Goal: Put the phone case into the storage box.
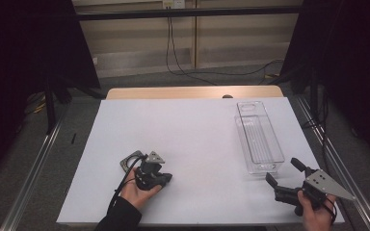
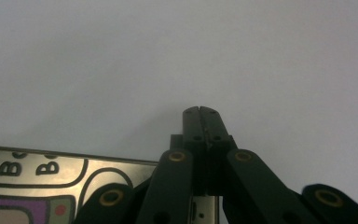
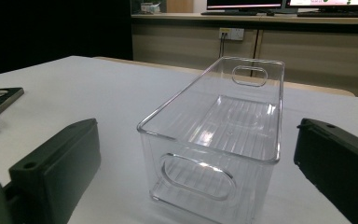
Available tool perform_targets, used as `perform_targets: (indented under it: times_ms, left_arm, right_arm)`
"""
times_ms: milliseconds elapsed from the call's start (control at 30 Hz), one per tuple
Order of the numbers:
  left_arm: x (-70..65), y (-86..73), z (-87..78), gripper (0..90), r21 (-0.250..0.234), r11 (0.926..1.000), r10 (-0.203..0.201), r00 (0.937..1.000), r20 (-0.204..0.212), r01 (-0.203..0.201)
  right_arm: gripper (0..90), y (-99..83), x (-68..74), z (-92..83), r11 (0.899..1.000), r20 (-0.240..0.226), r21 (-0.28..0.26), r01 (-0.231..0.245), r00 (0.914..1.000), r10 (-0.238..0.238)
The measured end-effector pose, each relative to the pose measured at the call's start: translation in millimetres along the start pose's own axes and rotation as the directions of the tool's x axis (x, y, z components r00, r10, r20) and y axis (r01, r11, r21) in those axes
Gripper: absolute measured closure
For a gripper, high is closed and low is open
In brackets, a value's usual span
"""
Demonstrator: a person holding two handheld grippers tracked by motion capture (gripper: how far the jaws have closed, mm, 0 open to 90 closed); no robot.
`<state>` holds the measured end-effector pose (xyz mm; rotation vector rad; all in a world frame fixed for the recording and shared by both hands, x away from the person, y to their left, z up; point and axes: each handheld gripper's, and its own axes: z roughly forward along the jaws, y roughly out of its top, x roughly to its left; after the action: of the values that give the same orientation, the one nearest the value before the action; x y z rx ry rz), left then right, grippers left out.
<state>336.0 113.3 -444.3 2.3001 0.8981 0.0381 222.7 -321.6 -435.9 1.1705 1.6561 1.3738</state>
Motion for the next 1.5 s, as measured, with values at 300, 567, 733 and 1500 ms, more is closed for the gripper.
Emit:
perform_targets:
  times_ms: [300,567,733,1500]
  left_arm:
    - [-2.1,-4.7,-4.7,90.0,0.01,0.9999,0.008,0.9999,0.013,-0.008]
    - [-3.7,-11.7,-11.3,90.0,0.019,0.9996,0.019,0.9996,0.023,-0.02]
    - [-4.1,-20.1,-17.0,90.0,0.01,0.9999,0.006,0.9995,0.03,-0.006]
    - [5.2,-51.1,-46.3,90.0,0.012,0.9997,-0.023,0.9997,0.009,0.023]
  right_arm:
    - [0.0,-0.2,-0.3,0.0,1.0,0.0,0.0,-0.001,1.0,0.001]
    - [0.0,0.0,-0.4,-0.4,1.0,0.003,-0.004,-0.003,1.0,0.003]
    - [0.0,0.0,-0.7,-0.6,1.0,0.004,-0.005,-0.006,1.0,0.006]
    - [0.0,-0.2,-0.1,-0.5,1.0,0.004,0.002,-0.001,1.0,0.001]
